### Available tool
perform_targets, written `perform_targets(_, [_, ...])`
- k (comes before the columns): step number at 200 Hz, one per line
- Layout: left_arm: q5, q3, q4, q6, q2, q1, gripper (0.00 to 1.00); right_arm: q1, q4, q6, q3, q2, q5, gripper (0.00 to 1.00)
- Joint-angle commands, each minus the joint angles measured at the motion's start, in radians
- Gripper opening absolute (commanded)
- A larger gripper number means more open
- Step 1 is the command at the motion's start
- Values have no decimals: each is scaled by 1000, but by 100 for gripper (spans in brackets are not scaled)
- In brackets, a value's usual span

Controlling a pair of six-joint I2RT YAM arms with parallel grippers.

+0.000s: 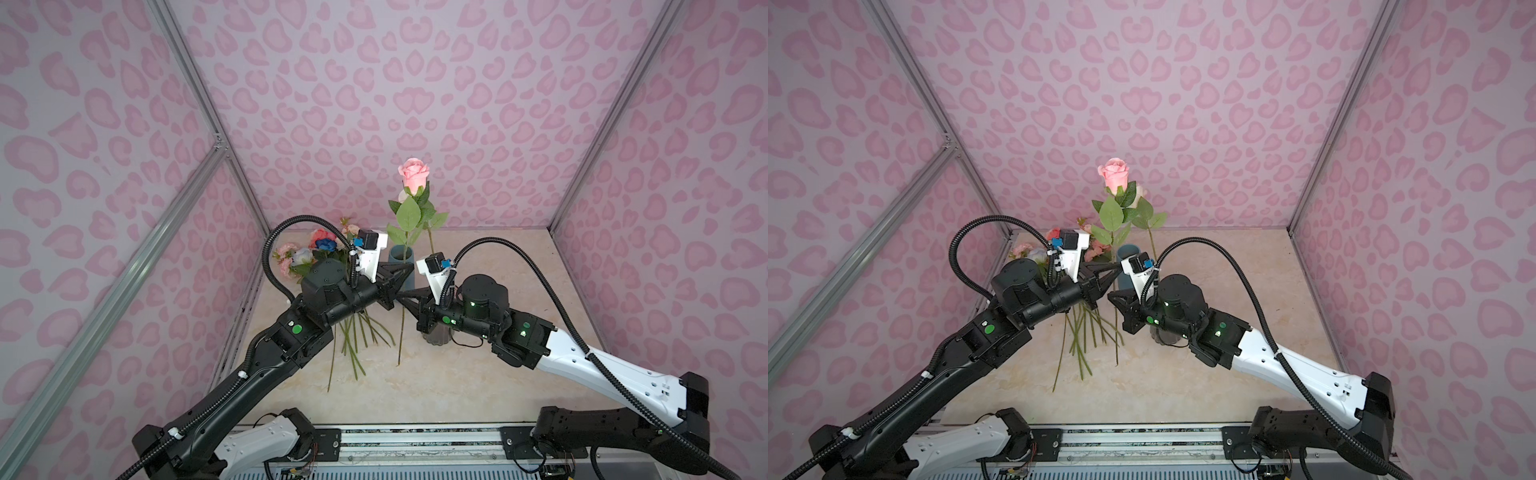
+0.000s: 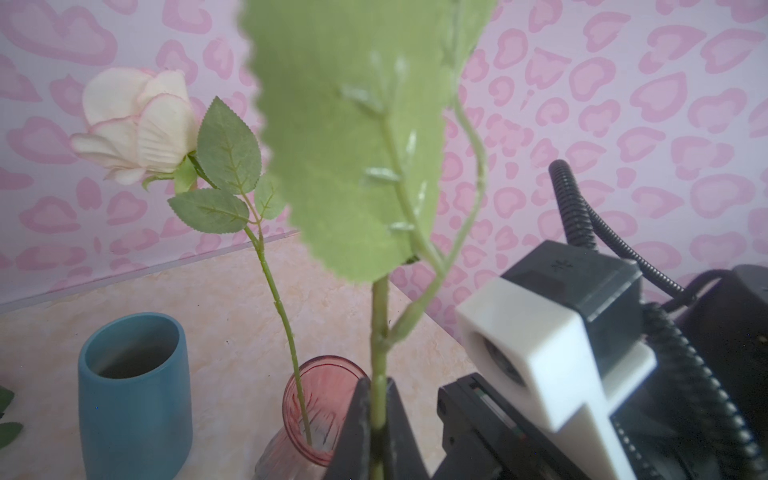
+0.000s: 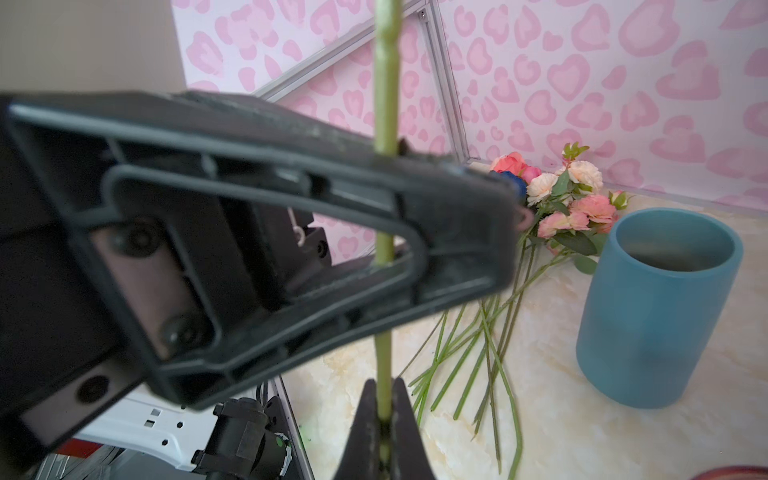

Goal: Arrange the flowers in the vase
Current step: 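Pass the pink rose from the left gripper to the right gripper, then carry the pink rose toward the vase while the left gripper withdraws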

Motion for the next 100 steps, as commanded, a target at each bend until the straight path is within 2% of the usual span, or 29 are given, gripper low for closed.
perform_targets(1, [-9,-4,36,15,-2,-1,11,1,52,19,-7,1,-1,0])
perform_targets(24, [-31,7,11,37,-9,-1,29,1,49,12,-1,5,5,0])
perform_targets(37, [-48,9,3,56,-23,-2,49,0,40,6,5,10,11,0])
perform_targets(53, [-73,11,-15,78,-42,-2,64,2,35,-2,9,9,26,0])
perform_targets(81, [-145,-10,-60,112,-106,-2,75,1,9,-34,26,5,71,0])
perform_targets(100, [-198,-54,-70,118,-179,0,77,-4,-6,-59,37,1,105,0])
